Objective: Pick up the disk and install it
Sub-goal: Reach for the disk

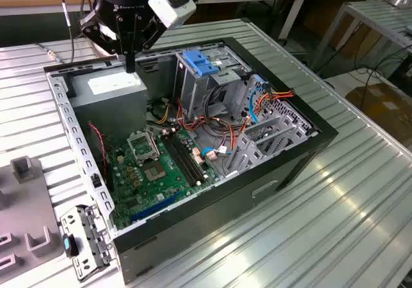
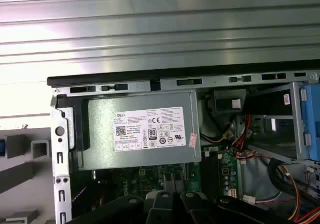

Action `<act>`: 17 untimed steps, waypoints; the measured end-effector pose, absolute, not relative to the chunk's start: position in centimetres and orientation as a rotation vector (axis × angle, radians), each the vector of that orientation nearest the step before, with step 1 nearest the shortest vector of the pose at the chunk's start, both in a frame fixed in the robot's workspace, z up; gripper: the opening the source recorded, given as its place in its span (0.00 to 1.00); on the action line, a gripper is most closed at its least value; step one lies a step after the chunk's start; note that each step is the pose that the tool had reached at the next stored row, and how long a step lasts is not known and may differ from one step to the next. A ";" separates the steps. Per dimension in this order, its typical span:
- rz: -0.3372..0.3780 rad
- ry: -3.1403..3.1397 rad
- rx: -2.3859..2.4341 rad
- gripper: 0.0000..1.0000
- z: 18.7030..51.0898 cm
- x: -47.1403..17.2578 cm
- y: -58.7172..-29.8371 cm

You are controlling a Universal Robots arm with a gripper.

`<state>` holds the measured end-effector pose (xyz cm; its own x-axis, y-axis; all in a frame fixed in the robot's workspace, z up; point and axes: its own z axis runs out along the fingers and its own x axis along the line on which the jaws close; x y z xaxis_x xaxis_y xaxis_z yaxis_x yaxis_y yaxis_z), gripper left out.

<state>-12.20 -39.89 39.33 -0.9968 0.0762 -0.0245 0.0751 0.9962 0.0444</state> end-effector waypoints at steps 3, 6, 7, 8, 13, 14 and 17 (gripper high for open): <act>0.068 3.112 0.118 0.11 39.3 -12.2 -39.9; 0.068 3.113 0.118 0.11 39.3 -12.3 -39.9; 0.068 3.112 0.118 0.11 39.3 -12.4 -39.9; 0.068 3.112 0.118 0.11 39.3 -12.5 -39.9; 0.068 3.113 0.118 0.11 39.3 -12.9 -39.9; 0.068 3.113 0.118 0.11 39.3 -13.1 -39.9; 0.068 3.114 0.118 0.11 39.3 -13.5 -39.9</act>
<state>-13.47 -39.89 39.33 -0.9968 0.0763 -0.0226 0.0752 0.9962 0.0443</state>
